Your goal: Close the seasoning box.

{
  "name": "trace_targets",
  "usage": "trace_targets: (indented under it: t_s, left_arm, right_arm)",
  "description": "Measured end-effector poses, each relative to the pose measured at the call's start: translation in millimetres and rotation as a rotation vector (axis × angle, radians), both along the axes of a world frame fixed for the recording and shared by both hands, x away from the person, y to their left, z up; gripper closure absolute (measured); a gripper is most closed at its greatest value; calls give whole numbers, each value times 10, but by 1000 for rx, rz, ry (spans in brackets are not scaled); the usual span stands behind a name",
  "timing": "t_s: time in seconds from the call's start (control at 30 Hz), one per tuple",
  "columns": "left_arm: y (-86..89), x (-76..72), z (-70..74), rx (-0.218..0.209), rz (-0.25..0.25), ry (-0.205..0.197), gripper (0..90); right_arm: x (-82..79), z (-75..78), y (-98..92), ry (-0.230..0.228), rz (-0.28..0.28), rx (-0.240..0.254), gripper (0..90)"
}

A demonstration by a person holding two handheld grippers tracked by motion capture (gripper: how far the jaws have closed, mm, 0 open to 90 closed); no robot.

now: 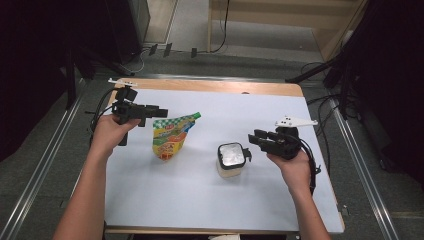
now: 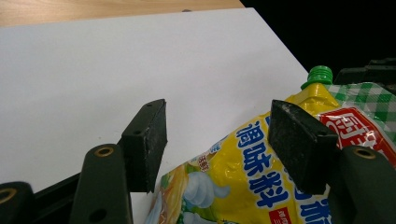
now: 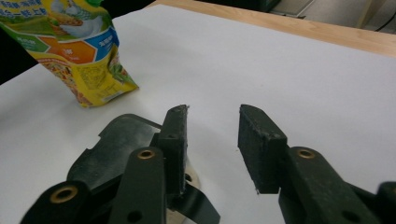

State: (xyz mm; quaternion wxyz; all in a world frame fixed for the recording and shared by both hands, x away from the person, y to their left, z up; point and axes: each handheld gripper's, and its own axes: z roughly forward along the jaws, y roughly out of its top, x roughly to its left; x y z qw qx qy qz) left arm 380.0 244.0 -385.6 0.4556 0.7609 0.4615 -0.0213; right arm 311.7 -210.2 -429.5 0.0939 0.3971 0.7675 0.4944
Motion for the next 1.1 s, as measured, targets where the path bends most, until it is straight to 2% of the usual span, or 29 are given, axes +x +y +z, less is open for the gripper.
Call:
trace_targets:
  t_s: [0.13, 0.33, 0.63, 0.93, 1.1]
  left_arm:
    - [5, 1, -2, -2, 0, 1, 384]
    - [7, 2, -6, -2, -1, 1, 384]
    - [12, 3, -16, -4, -1, 1, 384]
    - [36, 7, -29, -9, 8, 5, 383]
    - [53, 12, -25, -31, 8, 12, 381]
  right_arm:
    - [16, -22, -86, -24, -15, 5, 607]
    - [56, -88, -200, -17, -57, -10, 541]
    - [82, -118, -372, -23, -107, -25, 495]
    - [98, -163, -450, -17, -131, -40, 473]
    - [104, -180, -456, -19, -135, -45, 461]
